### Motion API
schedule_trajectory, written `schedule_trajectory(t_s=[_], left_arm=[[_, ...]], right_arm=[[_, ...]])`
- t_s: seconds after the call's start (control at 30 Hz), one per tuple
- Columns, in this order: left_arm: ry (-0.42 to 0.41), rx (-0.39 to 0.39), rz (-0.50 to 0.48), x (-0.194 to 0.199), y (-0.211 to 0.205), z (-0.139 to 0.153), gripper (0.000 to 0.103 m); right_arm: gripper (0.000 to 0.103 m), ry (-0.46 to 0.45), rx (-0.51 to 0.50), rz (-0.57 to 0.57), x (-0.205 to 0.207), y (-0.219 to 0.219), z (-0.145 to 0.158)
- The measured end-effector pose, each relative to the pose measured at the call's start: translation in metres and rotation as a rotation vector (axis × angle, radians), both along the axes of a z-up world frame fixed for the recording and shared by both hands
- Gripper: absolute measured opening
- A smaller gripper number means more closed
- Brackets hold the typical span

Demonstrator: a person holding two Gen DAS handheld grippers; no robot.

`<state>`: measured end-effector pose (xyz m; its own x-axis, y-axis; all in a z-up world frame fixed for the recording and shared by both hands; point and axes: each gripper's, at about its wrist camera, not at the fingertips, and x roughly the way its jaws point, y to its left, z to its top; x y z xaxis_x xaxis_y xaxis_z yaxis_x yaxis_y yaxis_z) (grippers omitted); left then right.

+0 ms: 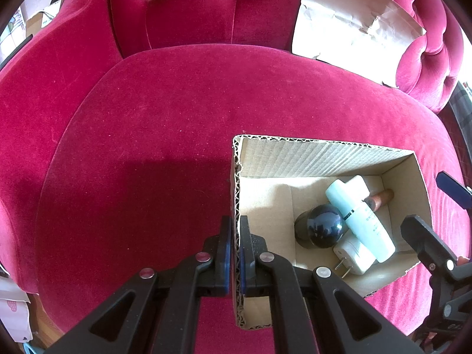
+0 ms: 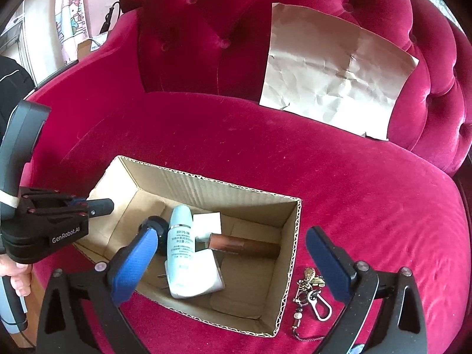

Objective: Organize rigid objects
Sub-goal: 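Lower the orange cylinder into the box and open the right gripper, then move the right gripper to the blue key fob and close on it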

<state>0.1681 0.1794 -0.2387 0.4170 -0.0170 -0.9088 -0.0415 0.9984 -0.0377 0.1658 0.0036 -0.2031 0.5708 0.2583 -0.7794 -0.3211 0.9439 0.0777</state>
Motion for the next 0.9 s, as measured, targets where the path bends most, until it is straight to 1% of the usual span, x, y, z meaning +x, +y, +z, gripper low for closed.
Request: schedule_trajectory(t_s=[0.5, 0.9], left_arm=[[-0.002, 0.004, -0.002, 0.0, 0.002, 0.0, 0.004], [-0.007, -0.002, 0.001, -0.002, 0.005, 0.002, 0.004]], right_arm=[[0.103, -0.01, 0.007, -0.04, -0.008, -0.023, 0.009], [0.103, -0.017, -0.024, -0.083, -0.017, -0.051, 0.008]])
